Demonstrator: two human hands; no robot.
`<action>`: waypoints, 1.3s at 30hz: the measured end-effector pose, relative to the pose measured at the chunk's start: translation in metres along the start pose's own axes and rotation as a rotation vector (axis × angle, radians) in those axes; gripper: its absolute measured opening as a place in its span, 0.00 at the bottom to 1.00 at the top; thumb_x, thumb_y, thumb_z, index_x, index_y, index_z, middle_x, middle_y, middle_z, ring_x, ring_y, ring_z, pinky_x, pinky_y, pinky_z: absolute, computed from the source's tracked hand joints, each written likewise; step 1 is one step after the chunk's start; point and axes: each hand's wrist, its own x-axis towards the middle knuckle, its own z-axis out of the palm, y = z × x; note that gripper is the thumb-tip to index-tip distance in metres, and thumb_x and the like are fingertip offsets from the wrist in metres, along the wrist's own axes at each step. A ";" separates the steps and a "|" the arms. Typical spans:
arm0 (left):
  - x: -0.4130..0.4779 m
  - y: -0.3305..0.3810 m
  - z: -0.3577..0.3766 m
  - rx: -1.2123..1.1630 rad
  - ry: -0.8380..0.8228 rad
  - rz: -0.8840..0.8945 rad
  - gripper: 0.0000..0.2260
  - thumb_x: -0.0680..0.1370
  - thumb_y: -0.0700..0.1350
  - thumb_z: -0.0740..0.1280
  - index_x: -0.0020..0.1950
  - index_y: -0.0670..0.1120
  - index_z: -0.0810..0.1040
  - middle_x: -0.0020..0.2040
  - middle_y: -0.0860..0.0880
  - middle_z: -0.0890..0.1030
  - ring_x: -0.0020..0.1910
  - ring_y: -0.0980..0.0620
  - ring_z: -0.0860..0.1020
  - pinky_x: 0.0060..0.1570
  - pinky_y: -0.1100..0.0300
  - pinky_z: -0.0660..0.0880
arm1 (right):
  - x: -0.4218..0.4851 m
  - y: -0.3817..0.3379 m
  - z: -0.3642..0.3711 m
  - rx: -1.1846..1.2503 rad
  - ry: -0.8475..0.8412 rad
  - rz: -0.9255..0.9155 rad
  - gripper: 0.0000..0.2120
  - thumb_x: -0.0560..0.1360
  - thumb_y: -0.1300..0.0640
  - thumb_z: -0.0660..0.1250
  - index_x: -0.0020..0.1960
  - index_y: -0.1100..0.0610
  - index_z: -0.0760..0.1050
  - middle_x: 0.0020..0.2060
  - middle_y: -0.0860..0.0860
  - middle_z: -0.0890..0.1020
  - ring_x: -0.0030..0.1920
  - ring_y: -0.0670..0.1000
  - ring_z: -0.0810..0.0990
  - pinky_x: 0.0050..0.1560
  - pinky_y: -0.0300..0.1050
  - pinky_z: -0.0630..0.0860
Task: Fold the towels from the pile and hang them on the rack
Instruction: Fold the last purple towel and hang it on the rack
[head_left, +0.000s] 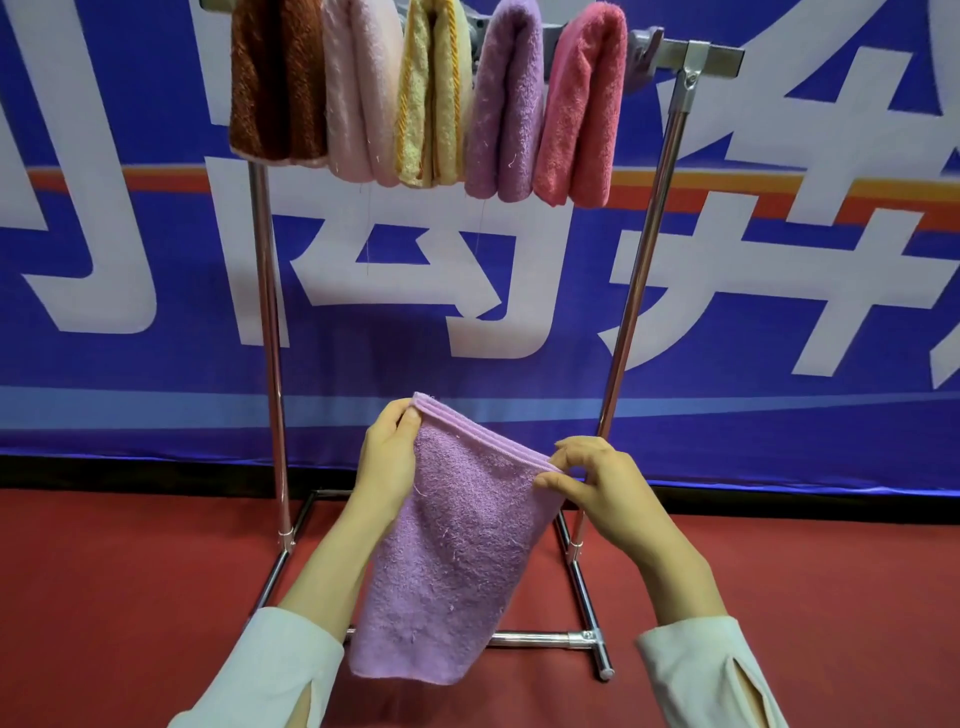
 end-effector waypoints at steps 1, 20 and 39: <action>-0.001 0.001 0.000 0.001 -0.006 -0.003 0.11 0.82 0.42 0.58 0.47 0.52 0.78 0.48 0.49 0.80 0.49 0.50 0.76 0.54 0.53 0.71 | 0.000 0.001 0.001 0.012 -0.004 -0.007 0.06 0.73 0.54 0.72 0.41 0.55 0.80 0.49 0.48 0.80 0.61 0.46 0.73 0.55 0.30 0.64; -0.013 0.007 -0.002 0.052 0.029 0.107 0.12 0.80 0.35 0.59 0.42 0.51 0.68 0.35 0.47 0.70 0.33 0.51 0.65 0.32 0.61 0.62 | -0.007 -0.018 -0.015 0.629 0.142 0.110 0.03 0.77 0.59 0.68 0.48 0.54 0.74 0.35 0.48 0.76 0.36 0.44 0.71 0.38 0.38 0.69; -0.035 0.032 0.021 0.483 0.113 0.151 0.16 0.67 0.55 0.76 0.46 0.48 0.77 0.50 0.51 0.70 0.45 0.55 0.71 0.46 0.60 0.67 | -0.013 -0.043 -0.018 0.678 -0.230 -0.102 0.15 0.74 0.75 0.65 0.54 0.60 0.79 0.50 0.49 0.84 0.54 0.47 0.82 0.55 0.39 0.77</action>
